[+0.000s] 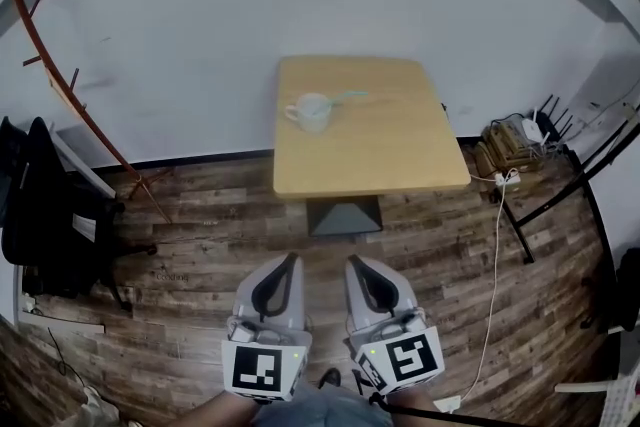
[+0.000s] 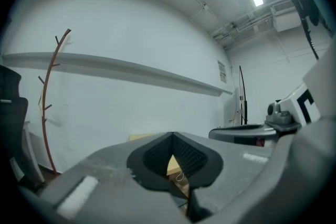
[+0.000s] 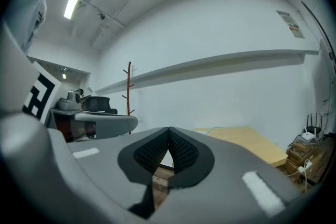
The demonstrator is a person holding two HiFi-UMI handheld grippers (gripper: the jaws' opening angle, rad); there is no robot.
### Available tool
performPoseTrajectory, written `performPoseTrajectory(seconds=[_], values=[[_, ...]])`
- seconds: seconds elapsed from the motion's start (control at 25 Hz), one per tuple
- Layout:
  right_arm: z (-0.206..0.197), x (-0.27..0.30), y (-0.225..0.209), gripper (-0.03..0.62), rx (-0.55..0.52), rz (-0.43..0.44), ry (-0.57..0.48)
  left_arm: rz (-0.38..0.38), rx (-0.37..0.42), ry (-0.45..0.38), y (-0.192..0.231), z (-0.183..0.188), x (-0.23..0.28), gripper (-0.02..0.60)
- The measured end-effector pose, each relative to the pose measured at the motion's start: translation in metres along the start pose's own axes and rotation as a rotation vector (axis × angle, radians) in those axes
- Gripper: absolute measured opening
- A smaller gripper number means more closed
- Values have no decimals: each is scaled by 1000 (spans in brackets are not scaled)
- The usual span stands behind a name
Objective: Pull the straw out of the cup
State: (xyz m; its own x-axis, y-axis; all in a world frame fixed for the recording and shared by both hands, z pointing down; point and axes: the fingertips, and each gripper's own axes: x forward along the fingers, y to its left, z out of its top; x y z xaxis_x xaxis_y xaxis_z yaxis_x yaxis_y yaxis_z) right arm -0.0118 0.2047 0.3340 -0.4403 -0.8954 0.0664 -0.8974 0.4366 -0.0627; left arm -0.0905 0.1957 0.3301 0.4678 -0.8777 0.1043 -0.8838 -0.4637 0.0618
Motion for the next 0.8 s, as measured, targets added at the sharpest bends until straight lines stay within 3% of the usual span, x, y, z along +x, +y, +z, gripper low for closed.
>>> performPoseTrajectory(seconds=[0.48, 0.8], values=[[35, 82, -9, 8, -60, -26, -43, -44, -2, -87, 55, 38, 57, 18], [31, 107, -17, 8, -61, -50, -38, -82, -9, -76, 66, 32, 78, 18]])
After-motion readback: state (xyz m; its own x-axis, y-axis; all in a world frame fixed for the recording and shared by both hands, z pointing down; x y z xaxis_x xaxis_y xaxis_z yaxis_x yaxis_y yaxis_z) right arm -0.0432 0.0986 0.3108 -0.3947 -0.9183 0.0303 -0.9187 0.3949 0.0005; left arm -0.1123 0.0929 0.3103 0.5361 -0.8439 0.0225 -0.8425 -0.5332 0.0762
